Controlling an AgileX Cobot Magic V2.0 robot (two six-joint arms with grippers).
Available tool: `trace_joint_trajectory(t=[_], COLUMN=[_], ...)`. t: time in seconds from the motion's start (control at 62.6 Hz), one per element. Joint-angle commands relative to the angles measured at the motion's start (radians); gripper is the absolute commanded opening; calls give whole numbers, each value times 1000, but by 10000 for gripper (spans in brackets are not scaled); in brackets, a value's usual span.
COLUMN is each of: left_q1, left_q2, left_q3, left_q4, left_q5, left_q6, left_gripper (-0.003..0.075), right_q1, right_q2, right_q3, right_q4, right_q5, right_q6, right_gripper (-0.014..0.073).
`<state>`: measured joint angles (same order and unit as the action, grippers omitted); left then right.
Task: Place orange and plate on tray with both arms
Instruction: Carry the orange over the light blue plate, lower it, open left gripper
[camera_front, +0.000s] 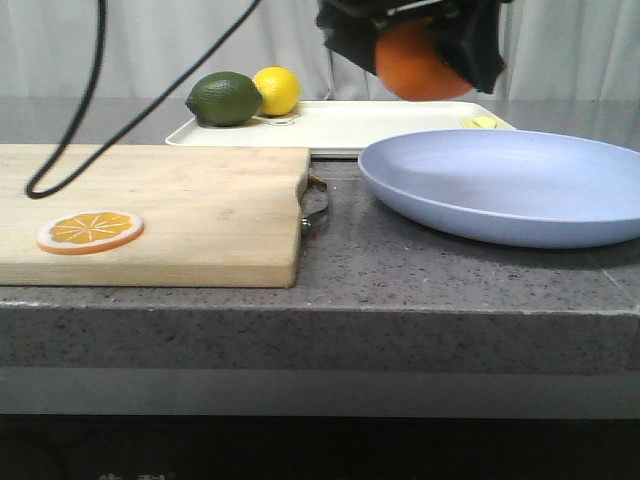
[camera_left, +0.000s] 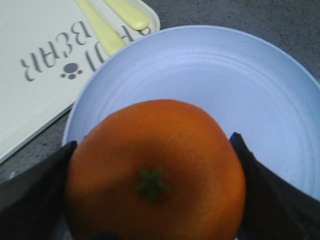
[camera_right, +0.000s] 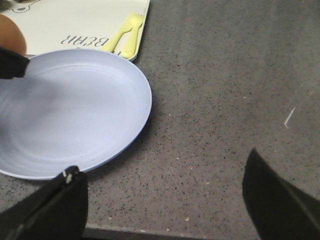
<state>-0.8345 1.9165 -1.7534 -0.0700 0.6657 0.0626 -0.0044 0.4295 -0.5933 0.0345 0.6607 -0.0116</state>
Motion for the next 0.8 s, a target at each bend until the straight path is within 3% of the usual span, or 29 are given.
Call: trace_joint_trajectory(t=[0.0, 0.287, 0.527, 0.782], left_q1=[-27, -47, -47, -47], left_q2=[1, 112, 132, 27], left_q3=[-87, -165, -166, -166], left_q4=[-1, -1, -8, -33], left_q5=[-48, -48, -42, 23], left_q6=[1, 1, 1, -27], left_gripper=[395, 420, 668, 675], right_q1=[0, 0, 0, 0], right_q2=[14, 14, 14, 14], right_q3=[-37, -37, -37, -37], right_q4=[2, 2, 3, 3], right_q5=[-74, -74, -74, -74], right_q6=[-9, -9, -9, -9], right_gripper=[633, 633, 633, 633])
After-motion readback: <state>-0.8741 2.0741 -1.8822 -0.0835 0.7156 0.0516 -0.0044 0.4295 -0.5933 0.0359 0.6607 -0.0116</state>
